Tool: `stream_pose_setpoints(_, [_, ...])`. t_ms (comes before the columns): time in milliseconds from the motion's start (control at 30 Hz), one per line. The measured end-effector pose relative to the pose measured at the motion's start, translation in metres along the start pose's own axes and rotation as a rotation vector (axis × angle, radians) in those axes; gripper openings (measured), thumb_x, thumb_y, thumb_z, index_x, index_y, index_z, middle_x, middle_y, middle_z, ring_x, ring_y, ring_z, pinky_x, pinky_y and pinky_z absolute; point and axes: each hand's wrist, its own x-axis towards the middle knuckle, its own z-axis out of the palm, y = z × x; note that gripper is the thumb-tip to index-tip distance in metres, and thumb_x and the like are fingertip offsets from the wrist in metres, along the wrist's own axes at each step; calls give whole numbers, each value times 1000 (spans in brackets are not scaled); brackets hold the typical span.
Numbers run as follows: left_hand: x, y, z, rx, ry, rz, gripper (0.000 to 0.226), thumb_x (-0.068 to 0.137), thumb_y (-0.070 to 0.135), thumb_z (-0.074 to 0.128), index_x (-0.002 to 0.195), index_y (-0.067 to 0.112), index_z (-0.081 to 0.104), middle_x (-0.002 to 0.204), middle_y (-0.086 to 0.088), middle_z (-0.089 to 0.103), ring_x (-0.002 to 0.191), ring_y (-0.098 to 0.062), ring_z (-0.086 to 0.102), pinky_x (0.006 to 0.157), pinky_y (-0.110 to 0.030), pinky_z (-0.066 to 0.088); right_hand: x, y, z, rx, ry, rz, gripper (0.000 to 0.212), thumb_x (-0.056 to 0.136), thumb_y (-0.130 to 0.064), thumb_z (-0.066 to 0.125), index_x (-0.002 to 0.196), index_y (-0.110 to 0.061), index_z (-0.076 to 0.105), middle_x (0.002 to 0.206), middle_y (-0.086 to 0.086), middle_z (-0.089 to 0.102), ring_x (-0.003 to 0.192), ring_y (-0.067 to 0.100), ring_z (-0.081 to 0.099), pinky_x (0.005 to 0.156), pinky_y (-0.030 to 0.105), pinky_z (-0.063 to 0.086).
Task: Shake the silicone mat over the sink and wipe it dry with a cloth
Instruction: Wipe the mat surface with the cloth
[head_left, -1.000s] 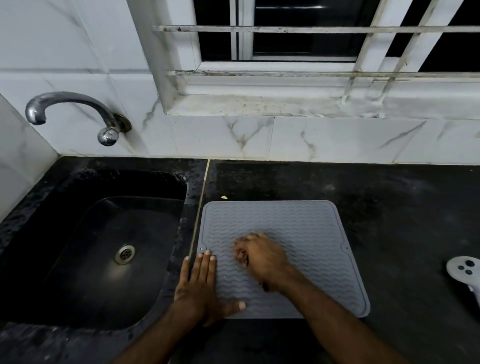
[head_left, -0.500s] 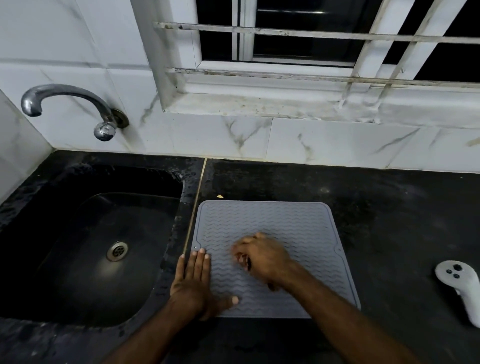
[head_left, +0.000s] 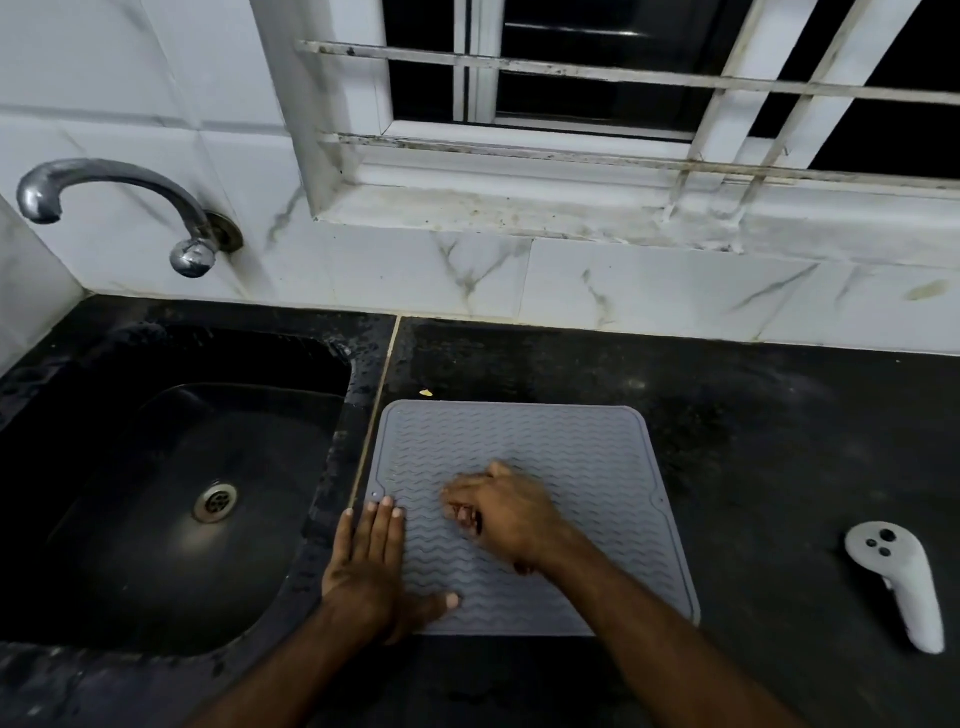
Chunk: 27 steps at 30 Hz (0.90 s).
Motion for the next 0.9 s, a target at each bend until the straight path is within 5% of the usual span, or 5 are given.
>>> stream_pose_setpoints(200, [-1, 0, 1, 25, 9, 1, 129, 60, 101, 3, 144, 10, -35, 153, -8, -42, 139, -24, -42, 113, -53, -26, -42, 70, 0, 41, 38, 118, 38, 102, -37, 46, 138, -45, 53, 146, -25, 49, 107, 10, 42, 86, 30, 40])
stream_pose_setpoints(333, [-5, 1, -1, 28, -3, 4, 129, 64, 100, 5, 144, 8, -35, 153, -10, -41, 139, -26, -41, 114, -53, -25, -68, 110, -11, 80, 8, 252, 35, 97, -48, 49, 131, -52, 57, 138, -18, 58, 111, 13, 48, 98, 36, 46])
stream_pose_setpoints(500, [-4, 4, -6, 29, -25, -13, 130, 65, 99, 9, 145, 5, -34, 153, -12, -41, 140, -28, -40, 114, -53, -25, -45, 79, -16, 139, 83, 282, 31, 93, -44, 57, 124, -48, 61, 123, -6, 60, 105, 16, 52, 94, 39, 48])
stream_pose_setpoints(667, [-2, 3, -3, 18, -30, -31, 134, 58, 102, 5, 144, 7, -35, 153, -11, -42, 140, -26, -41, 111, -55, -27, -24, 11, 13, 20, 128, 28, 43, 98, -30, 55, 140, -34, 55, 148, -14, 50, 123, 19, 43, 102, 36, 40])
stream_pose_setpoints(900, [0, 0, 0, -12, -19, -14, 138, 52, 104, 3, 145, 10, -35, 154, -7, -42, 140, -23, -41, 110, -57, -27, -73, 81, 14, -9, 216, 282, 35, 102, -33, 44, 134, -39, 58, 143, -19, 54, 118, 16, 44, 98, 36, 38])
